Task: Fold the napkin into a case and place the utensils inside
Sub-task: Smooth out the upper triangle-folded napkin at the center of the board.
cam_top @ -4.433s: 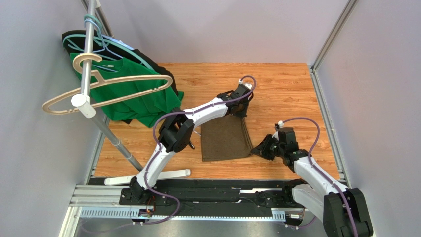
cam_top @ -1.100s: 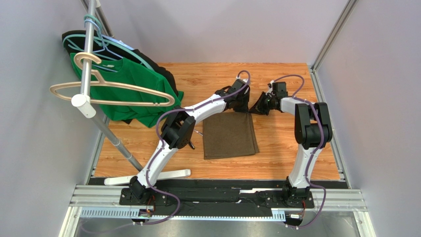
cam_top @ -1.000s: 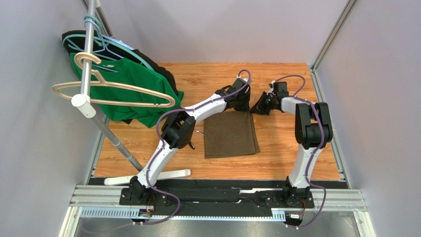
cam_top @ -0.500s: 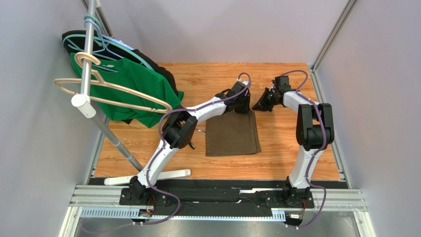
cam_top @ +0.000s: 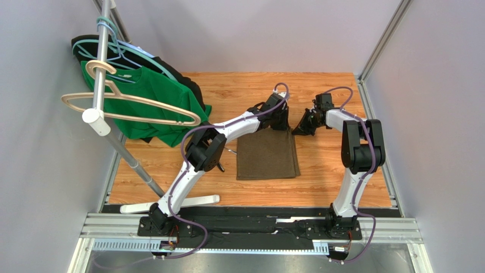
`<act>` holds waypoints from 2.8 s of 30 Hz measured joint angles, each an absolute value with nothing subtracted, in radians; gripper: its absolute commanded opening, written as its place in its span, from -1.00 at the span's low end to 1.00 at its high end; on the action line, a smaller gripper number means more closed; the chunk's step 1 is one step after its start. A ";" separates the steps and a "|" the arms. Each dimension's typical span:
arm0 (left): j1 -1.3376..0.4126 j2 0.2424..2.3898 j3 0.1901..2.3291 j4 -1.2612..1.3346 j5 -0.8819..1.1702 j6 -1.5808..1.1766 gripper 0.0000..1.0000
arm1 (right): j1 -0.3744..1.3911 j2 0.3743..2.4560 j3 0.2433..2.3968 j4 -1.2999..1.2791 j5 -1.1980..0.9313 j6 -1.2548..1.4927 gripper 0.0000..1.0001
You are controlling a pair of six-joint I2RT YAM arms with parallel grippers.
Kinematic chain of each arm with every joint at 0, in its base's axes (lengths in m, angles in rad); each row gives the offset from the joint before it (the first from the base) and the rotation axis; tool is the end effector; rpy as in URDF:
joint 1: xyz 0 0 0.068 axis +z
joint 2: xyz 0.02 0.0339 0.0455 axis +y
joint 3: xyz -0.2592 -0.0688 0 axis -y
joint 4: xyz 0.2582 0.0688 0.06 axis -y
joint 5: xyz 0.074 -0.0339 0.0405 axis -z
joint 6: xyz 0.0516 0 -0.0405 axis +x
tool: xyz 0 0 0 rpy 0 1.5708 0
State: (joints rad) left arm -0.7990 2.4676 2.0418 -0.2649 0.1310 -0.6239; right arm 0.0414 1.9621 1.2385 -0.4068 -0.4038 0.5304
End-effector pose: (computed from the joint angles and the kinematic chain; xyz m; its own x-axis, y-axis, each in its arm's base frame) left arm 0.3989 -0.4196 0.1435 -0.8167 0.0088 -0.5770 0.3741 0.7693 -0.5178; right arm 0.4027 0.0370 0.1173 -0.8835 0.4290 -0.1879 0.2800 0.8055 0.5222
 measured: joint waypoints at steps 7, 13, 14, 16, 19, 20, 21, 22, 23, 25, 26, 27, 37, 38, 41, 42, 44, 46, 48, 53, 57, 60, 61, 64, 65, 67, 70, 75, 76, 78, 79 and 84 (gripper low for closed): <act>-0.813 2.466 2.063 -0.257 0.149 -0.651 -1.00 | 0.039 1.960 1.227 -0.387 -0.412 0.531 -1.00; -0.818 2.481 2.109 -0.250 0.155 -0.654 -1.00 | 0.036 1.958 1.225 -0.385 -0.412 0.530 -1.00; -0.818 2.483 2.113 -0.250 0.156 -0.653 -1.00 | 0.036 1.958 1.225 -0.385 -0.412 0.530 -1.00; -0.818 2.488 2.117 -0.251 0.154 -0.653 -0.93 | 0.036 1.958 1.226 -0.386 -0.411 0.530 -1.00; -0.812 2.489 2.117 -0.265 0.146 -0.654 -0.69 | 0.036 1.958 1.232 -0.397 -0.404 0.529 -1.00; -0.809 2.489 2.116 -0.268 0.144 -0.654 -0.54 | 0.036 1.958 1.236 -0.404 -0.398 0.525 -1.00; -0.807 2.489 2.115 -0.268 0.139 -0.654 -0.46 | 0.036 1.958 1.242 -0.415 -0.390 0.523 -1.00; -0.805 2.489 2.111 -0.268 0.130 -0.653 -0.21 | 0.036 1.958 1.248 -0.423 -0.381 0.521 -1.00; -0.804 2.487 2.104 -0.268 0.123 -0.649 0.08 | 0.036 1.958 1.256 -0.435 -0.371 0.517 -1.00; -0.802 2.485 2.090 -0.275 0.113 -0.637 0.26 | 0.034 1.958 1.272 -0.458 -0.352 0.509 -1.00; -0.801 2.483 2.084 -0.281 0.108 -0.632 0.39 | 0.032 1.958 1.283 -0.472 -0.341 0.506 -1.00; -0.798 2.480 2.078 -0.294 0.103 -0.628 0.41 | 0.031 1.958 1.295 -0.487 -0.328 0.503 -1.00; -0.796 2.257 1.969 -0.436 0.051 -0.538 -0.03 | 0.048 1.779 1.323 -0.626 -0.228 0.466 -0.93; -0.796 2.226 1.951 -0.445 0.046 -0.524 -0.11 | 0.060 1.742 1.293 -0.622 -0.240 0.466 -0.92; -0.795 2.117 1.841 -0.450 0.033 -0.480 -0.23 | 0.123 1.636 1.169 -0.605 -0.303 0.479 -0.92; -0.795 2.089 1.805 -0.454 0.031 -0.469 -0.24 | 0.150 1.608 1.116 -0.586 -0.329 0.483 -0.92; -0.795 2.046 1.732 -0.452 0.028 -0.448 -0.30 | 0.204 1.582 1.023 -0.572 -0.369 0.492 -0.94; -0.795 2.026 1.674 -0.454 0.025 -0.438 -0.31 | 0.229 1.584 0.958 -0.563 -0.384 0.493 -0.95; -0.795 2.023 1.621 -0.453 0.025 -0.433 -0.31 | 0.225 1.590 0.912 -0.564 -0.378 0.492 -1.00; -0.796 2.019 1.504 -0.454 0.030 -0.433 -0.22 | 0.196 1.616 0.871 -0.568 -0.278 0.495 -1.00; -0.799 2.006 1.477 -0.454 0.050 -0.437 -0.21 | 0.172 1.622 0.909 -0.592 -0.146 0.487 -0.99; -0.799 1.995 1.478 -0.443 0.071 -0.440 -0.21 | 0.164 1.671 0.990 -0.619 -0.020 0.469 -0.89; -0.799 1.993 1.482 -0.444 0.078 -0.440 -0.21 | 0.162 1.687 1.014 -0.621 0.007 0.464 -0.87; -0.799 1.995 1.495 -0.451 0.080 -0.440 -0.20 | 0.162 1.680 1.033 -0.631 0.052 0.449 -0.75; -0.799 1.998 1.505 -0.453 0.080 -0.439 -0.20 | 0.163 1.665 1.033 -0.642 0.059 0.445 -0.68; -0.799 2.011 1.538 -0.453 0.072 -0.439 -0.20 | 0.163 1.623 1.031 -0.657 0.041 0.439 -0.54; -0.796 2.037 1.578 -0.452 0.049 -0.439 -0.21 | 0.167 1.537 1.010 -0.637 -0.050 0.442 -0.53; -0.789 2.107 1.624 -0.455 0.041 -0.440 -0.21 | 0.168 1.528 0.927 -0.553 -0.174 0.474 -0.55; -0.787 2.118 1.624 -0.458 0.043 -0.442 -0.21 | 0.165 1.544 0.908 -0.540 -0.175 0.479 -0.56; -0.788 2.138 1.614 -0.456 0.047 -0.450 -0.21 | 0.145 1.577 0.869 -0.525 -0.172 0.490 -0.57; -0.790 2.143 1.602 -0.455 0.049 -0.457 -0.21 | 0.130 1.588 0.854 -0.521 -0.165 0.499 -0.57; -0.837 2.132 1.557 -0.406 0.080 -0.494 -0.08 | 0.038 1.588 0.864 -0.498 -0.083 0.519 -0.55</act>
State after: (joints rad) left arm -0.8371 2.1319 1.5566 -0.4057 0.0803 -0.4938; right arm 0.0383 1.5879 0.8642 -0.4980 -0.0826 0.5190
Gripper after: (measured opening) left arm 0.396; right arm 0.216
